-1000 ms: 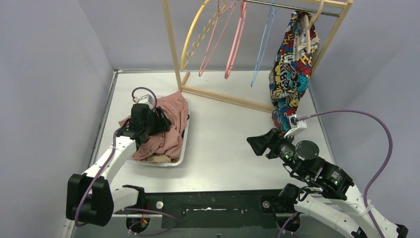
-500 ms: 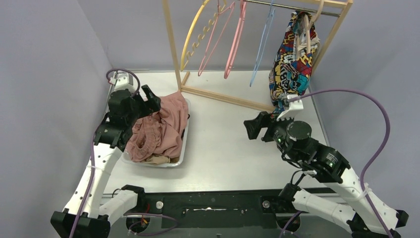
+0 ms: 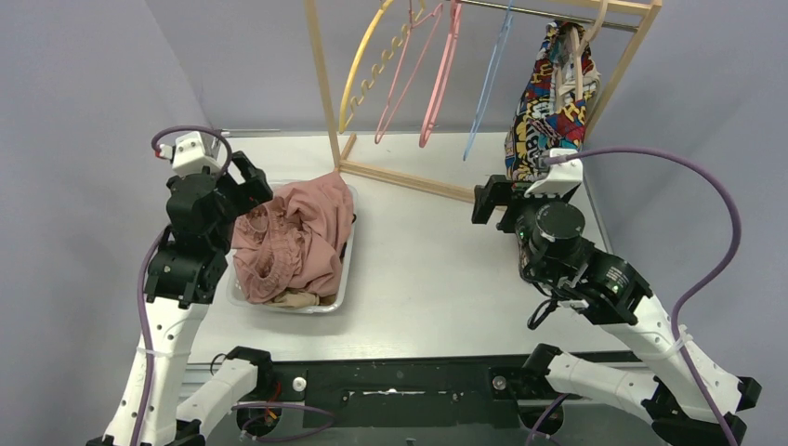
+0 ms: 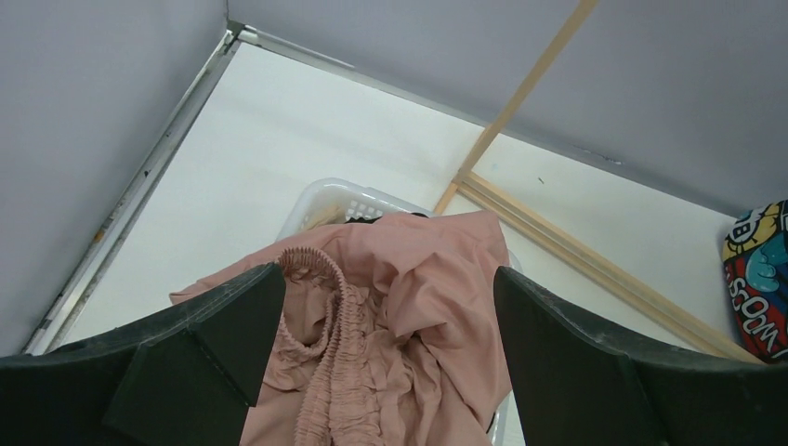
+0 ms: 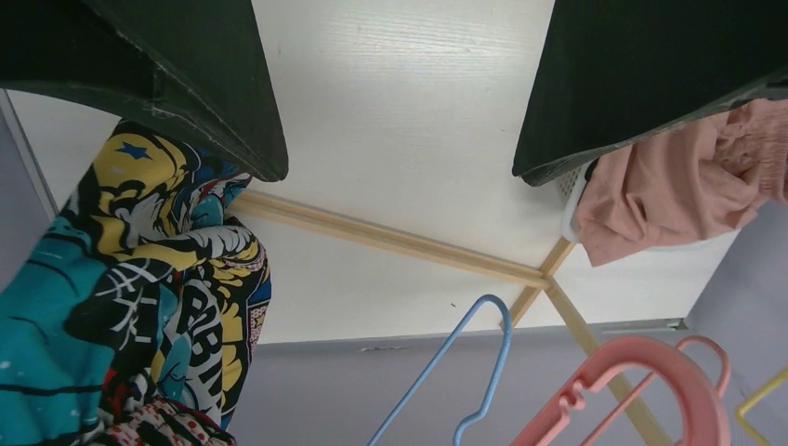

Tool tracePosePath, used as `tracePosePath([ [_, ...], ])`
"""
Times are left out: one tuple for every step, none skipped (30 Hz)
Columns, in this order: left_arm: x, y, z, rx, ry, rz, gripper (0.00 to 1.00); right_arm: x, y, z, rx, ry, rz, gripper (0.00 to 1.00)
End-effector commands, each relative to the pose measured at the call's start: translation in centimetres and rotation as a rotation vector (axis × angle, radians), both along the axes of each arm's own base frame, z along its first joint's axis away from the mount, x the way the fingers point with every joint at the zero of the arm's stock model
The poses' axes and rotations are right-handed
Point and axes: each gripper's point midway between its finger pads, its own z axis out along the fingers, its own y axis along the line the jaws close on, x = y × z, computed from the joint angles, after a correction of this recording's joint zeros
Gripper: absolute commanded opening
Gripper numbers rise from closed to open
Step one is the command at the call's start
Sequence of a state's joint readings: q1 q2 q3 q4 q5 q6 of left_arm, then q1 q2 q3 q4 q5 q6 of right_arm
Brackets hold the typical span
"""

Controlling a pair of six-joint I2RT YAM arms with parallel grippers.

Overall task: Remove the shorts from the hanger
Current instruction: Reset both arms

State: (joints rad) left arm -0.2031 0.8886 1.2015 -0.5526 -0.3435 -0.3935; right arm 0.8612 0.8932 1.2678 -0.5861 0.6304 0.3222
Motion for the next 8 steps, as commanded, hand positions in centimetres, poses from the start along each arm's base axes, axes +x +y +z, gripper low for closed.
tracePosePath([
  [-1.28, 0.86, 2.61, 0.019, -0.075, 0.026, 0.84, -0.41, -0.41, 1.49, 0.112, -0.048, -0.019, 0.98],
  [-1.42, 0.82, 2.62, 0.02, -0.079, 0.022, 0.84, -0.45, -0.25, 1.22, 0.115, -0.041, -0.013, 0.98],
  [-1.57, 0.84, 2.64, 0.023, -0.084, 0.019, 0.84, -0.43, -0.15, 0.9, 0.113, -0.033, -0.011, 0.98],
  [-1.71, 0.96, 2.7, 0.025, -0.09, 0.023, 0.84, -0.42, -0.09, 0.69, 0.111, -0.027, -0.011, 0.98],
  [-1.68, 1.01, 2.69, 0.024, -0.088, 0.028, 0.83, -0.41, -0.05, 0.56, 0.108, -0.023, -0.009, 0.98],
  [-1.65, 1.02, 2.59, 0.03, -0.08, 0.027, 0.84, -0.43, -0.01, 0.6, 0.109, -0.022, -0.008, 0.98],
  [-1.63, 1.0, 2.52, 0.034, -0.072, 0.024, 0.84, -0.45, 0.09, 0.66, 0.117, -0.02, -0.005, 0.98],
  [-1.67, 0.94, 2.51, 0.04, -0.069, 0.018, 0.84, -0.43, 0.19, 0.71, 0.121, -0.02, -0.002, 0.98],
])
